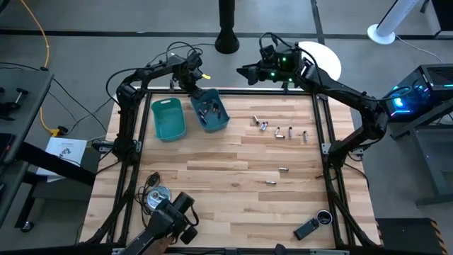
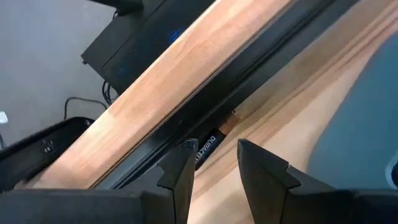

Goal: Sort batteries
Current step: Put the black battery into the blue bin

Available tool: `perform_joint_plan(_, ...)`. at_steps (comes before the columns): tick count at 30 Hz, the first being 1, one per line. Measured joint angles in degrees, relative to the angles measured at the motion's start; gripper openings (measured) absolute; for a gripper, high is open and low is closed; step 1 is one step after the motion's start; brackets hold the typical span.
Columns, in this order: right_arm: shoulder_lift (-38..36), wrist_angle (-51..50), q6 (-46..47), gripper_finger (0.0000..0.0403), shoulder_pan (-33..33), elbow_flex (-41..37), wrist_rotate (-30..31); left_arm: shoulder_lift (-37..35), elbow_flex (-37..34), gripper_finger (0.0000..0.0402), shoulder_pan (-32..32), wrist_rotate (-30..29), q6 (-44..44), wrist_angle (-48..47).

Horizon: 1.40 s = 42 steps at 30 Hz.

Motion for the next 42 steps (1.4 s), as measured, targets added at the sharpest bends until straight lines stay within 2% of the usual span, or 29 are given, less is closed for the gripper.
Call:
perform_joint_plan(5, 0.00, -0.01, -0.20, 0.0204, -0.14, 0.00, 0.93, 0.50, 0.28, 0.0117, -0.64, 1.53, 1.36, -7.78)
perform_joint_plan(9, -0.02, -0.02, -0.33, 0.0204, -0.23, 0.00, 2.43, 0.69, 0.33, 0.0117, -1.47, 1.02, 3.72, -5.57)
perform_joint_plan(13, -0.02, -0.02, -0.37, 0.0204, -0.45, 0.00, 2.26, 0.66, 1.37, 0.0117, -1.64, -2.28, 3.53, -5.16)
perform_joint_plan(23, -0.02, -0.07, -1.55, 0.0204, -0.47, 0.00, 2.19, -0.94, 3.28, 0.0117, -2.27, -3.34, 9.71, -5.00)
perform_joint_plan(28, -0.02, -0.07, -1.55, 0.0204, -0.47, 0.00, 2.17, -0.85, 3.28, 0.0117, -2.35, -3.07, 12.64, -6.11)
perform_joint_plan(31, -0.02, -0.07, -1.55, 0.0204, -0.47, 0.00, 2.17, -0.85, 3.28, 0.0117, -2.57, -0.69, 13.50, -6.46)
perform_joint_plan(36, -0.02, -0.09, -1.55, 0.0204, -0.47, 0.00, 2.17, -0.87, 0.52, 0.0117, -3.64, 0.08, 15.20, -6.54)
perform_joint_plan(42, -0.02, -0.11, -1.55, 0.0204, -0.47, 0.00, 2.14, -1.02, -4.39, 0.0117, -4.44, -1.82, 15.43, -3.16)
